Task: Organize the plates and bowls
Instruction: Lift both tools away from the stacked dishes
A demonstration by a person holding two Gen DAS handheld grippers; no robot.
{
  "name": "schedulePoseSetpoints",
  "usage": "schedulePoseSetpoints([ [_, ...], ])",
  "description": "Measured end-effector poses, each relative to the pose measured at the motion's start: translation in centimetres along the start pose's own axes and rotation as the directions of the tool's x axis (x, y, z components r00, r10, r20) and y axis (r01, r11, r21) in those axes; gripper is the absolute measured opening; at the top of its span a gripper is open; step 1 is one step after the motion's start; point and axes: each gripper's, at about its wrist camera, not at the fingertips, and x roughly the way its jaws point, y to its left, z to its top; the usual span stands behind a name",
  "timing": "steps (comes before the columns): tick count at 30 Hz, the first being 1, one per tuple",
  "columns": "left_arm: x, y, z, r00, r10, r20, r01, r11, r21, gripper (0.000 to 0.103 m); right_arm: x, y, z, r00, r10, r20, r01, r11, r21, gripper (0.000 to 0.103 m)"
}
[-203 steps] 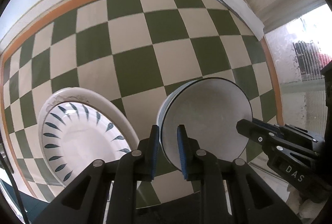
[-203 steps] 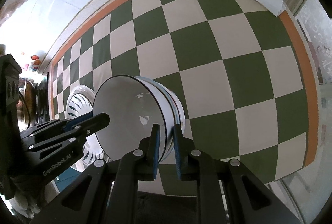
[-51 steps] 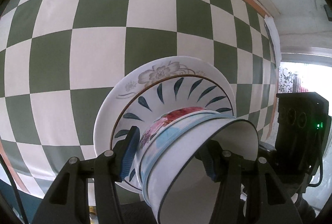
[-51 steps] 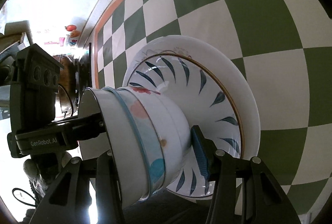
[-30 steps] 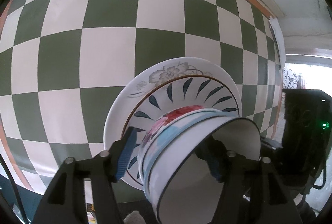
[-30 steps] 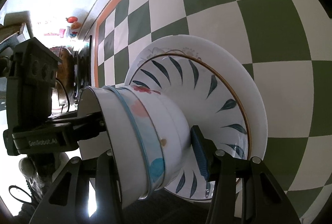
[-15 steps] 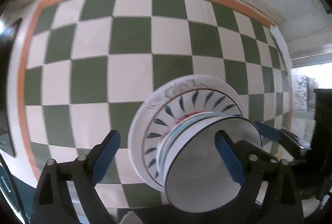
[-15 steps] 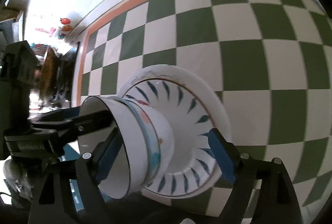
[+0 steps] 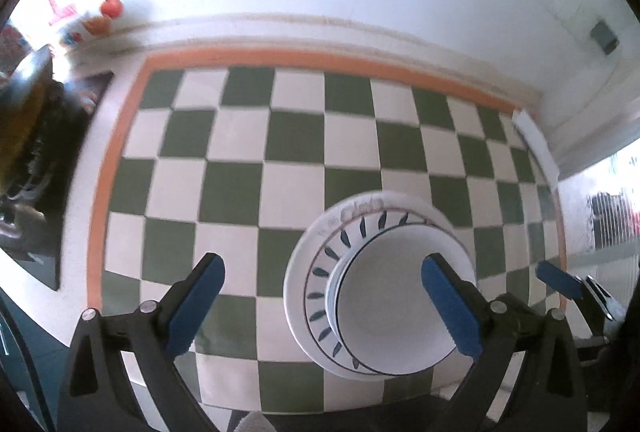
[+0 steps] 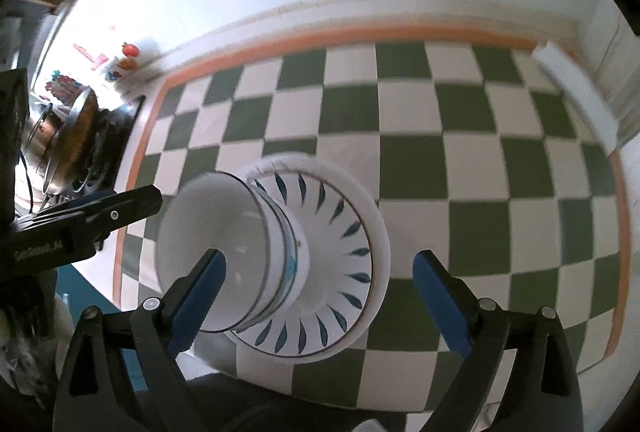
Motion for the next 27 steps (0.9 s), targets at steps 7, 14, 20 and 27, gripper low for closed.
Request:
schedulePoseSetpoints([
  [7,-4.4,-0.4,-1.1,0.991,0.064,0.117,-0.069,0.997,0.043,0.101,-5.5,1.5,-1.4,0.988,-0.045,0.145,0.043,0.999,0.014,0.097],
  [14,-9.1,-0.9,-3.7,0.978,0.081,0.192,-0.1,0.991,0.091,0.101,-10.6,2.8,-3.9,0.97,-0.09,0.226,0.078,0.995,0.062,0.097],
  [20,-12.4,-1.6,-6.6,0.966,0.088,0.242,-0.116,0.987,0.108,0.102,-15.3,4.3,-6.8,0.942,-0.141,0.305,0.126,0.99,0.07,0.099],
  [27,-16.4,-2.5,-10.3,0.939,0.105,0.327,-0.138,0.987,0.078,0.102,-20.3,4.5,-10.3,0.917,-0.129,0.377,0.117,0.992,0.056,0.1],
])
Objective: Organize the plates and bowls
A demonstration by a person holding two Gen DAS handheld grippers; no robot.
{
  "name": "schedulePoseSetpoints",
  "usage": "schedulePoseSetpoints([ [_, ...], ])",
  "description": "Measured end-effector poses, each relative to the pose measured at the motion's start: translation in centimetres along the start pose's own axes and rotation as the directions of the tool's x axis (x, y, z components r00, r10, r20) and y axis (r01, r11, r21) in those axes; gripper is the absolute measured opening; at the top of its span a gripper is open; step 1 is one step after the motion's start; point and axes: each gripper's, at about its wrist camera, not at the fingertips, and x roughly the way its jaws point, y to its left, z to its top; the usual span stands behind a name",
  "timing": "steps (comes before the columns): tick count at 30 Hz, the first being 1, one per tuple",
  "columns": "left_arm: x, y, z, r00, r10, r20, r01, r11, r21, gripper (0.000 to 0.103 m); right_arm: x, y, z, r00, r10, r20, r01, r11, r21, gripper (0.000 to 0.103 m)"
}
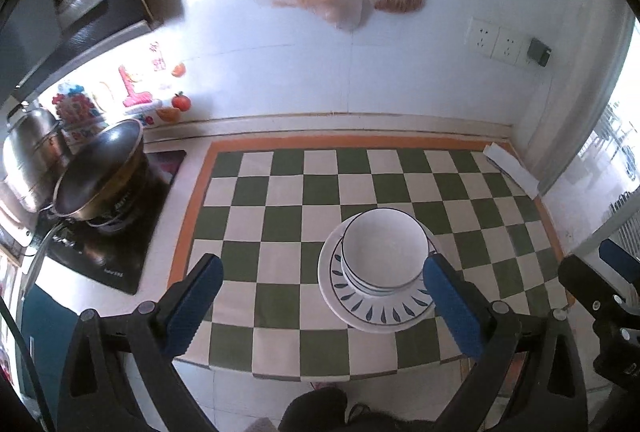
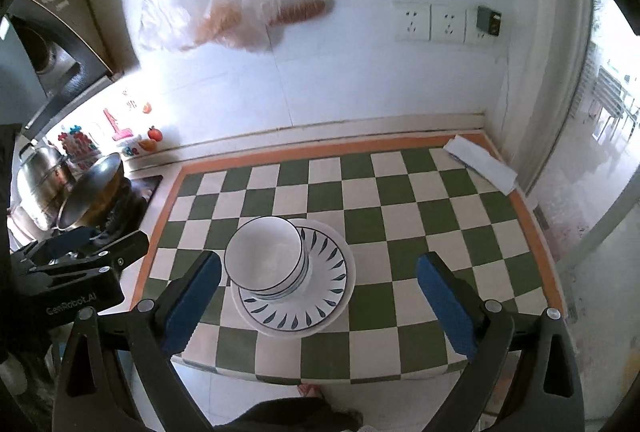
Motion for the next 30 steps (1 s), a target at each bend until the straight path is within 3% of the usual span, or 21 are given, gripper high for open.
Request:
schedulePoseSetpoints([
  [11,-8.5,-0.4,-4.0,0.997,0.064,0.048,-0.062,0.997,-0.044,0.102,-7.4,-0.6,-3.0,0.999,0.043,0.006,-0.043,0.998,-0.036,0.101],
  [22,-16.5,0.1,-7.3,0.992,0.065,0.108,-0.063,0.998,-0.022,0.102,-17.1,0.4,-6.1,0.997,-0.007,0.083,0.009,0.999,-0.034,0.101],
  [30,-20.9,2.0,-10.1,0.989,0.06,0.137,-0.058,0.998,-0.018,0.102,-23.4,3.4,-8.7,0.989,-0.045,0.141,0.053,0.997,-0.055,0.101],
])
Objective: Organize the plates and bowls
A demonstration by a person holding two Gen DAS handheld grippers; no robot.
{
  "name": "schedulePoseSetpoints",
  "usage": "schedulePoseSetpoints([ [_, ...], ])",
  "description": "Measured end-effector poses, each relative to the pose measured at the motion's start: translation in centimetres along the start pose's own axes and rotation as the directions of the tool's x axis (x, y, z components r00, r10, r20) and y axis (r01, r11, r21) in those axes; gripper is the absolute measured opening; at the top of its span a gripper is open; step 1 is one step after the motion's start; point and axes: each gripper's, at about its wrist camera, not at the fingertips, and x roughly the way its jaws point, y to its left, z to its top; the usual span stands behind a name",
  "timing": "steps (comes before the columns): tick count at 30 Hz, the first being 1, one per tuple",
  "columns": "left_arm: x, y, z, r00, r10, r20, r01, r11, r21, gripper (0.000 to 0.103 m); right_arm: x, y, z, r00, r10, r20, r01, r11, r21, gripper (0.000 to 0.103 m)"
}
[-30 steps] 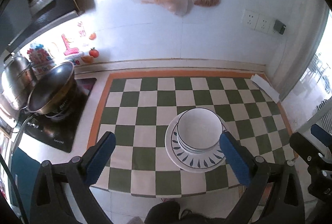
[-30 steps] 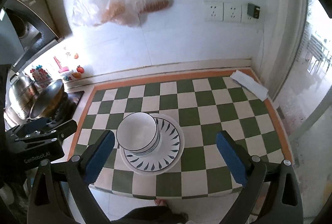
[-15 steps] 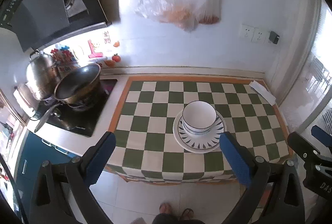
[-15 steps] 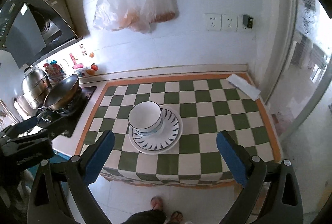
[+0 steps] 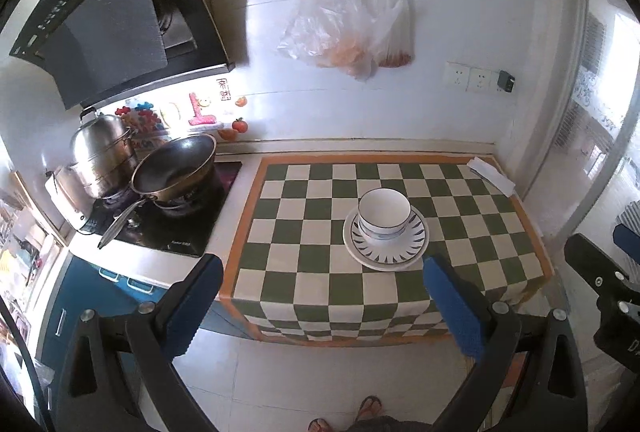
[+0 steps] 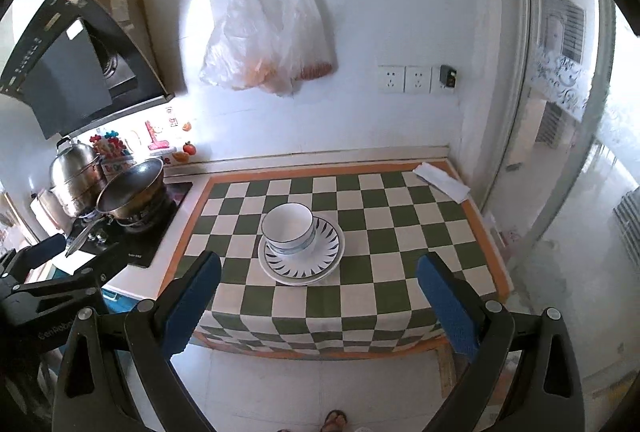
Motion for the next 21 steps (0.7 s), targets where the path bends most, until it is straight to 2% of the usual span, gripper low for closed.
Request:
schedulePoseSetpoints([
  [10,-3.3,2.8,-1.8,0.999,-0.018,0.036,0.019,1.0,-0.022,0.102,-3.3,2.6,-2.5,0.999,-0.034,-0.014,0.034,0.999,-0.007,0.101],
  [21,-4.2,4.0,-2.9,0.998,-0.046,0.03,0.047,0.999,-0.014,0.102,-5.1,4.1,-3.5,0.998,-0.056,-0.006,0.056,0.998,-0.008,0.101],
])
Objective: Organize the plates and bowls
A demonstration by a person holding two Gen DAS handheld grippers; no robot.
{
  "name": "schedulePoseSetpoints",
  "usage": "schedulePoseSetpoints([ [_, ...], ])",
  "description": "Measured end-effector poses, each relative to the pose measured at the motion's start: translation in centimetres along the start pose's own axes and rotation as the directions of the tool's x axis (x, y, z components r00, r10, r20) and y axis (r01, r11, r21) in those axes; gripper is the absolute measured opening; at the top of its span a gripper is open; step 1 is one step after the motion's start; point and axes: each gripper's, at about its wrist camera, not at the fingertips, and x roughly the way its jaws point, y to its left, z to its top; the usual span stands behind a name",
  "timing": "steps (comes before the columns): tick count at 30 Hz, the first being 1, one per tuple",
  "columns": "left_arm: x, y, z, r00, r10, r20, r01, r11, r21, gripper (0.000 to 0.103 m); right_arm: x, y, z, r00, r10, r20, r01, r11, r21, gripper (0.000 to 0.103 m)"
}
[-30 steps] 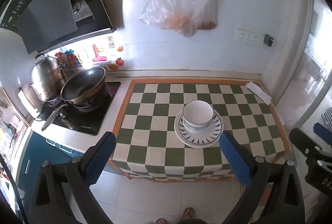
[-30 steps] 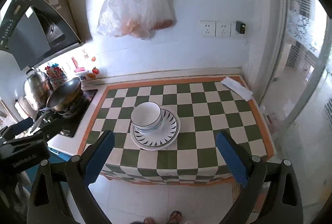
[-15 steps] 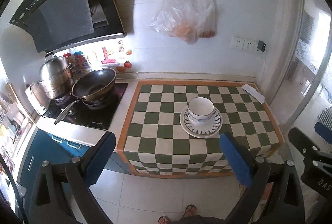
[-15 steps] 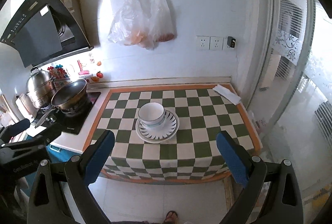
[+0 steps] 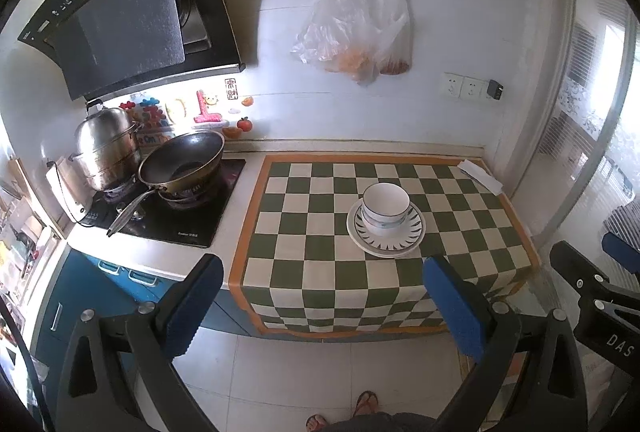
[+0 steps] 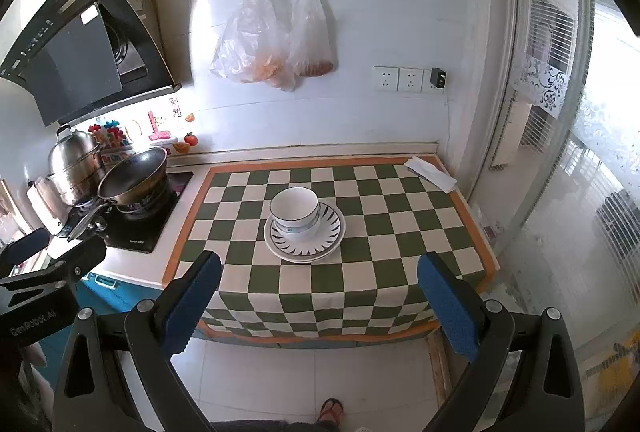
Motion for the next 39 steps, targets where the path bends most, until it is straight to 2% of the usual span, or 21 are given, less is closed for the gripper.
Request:
schedulePoseSetpoints([
  [15,-1.1,0.4,0.1,0.999,-0.008,0.033,0.007,1.0,0.014,0.102,-0.2,-0.4,-0.2,1.0,-0.007,0.003,0.007,1.0,0.028,0.101],
  [39,-0.7,0.2,0.4,0.999,-0.019,0.027,0.019,1.0,0.013,0.102,0.1,-0.5,0.4,1.0,-0.025,-0.004,0.025,0.999,0.04,0.101],
])
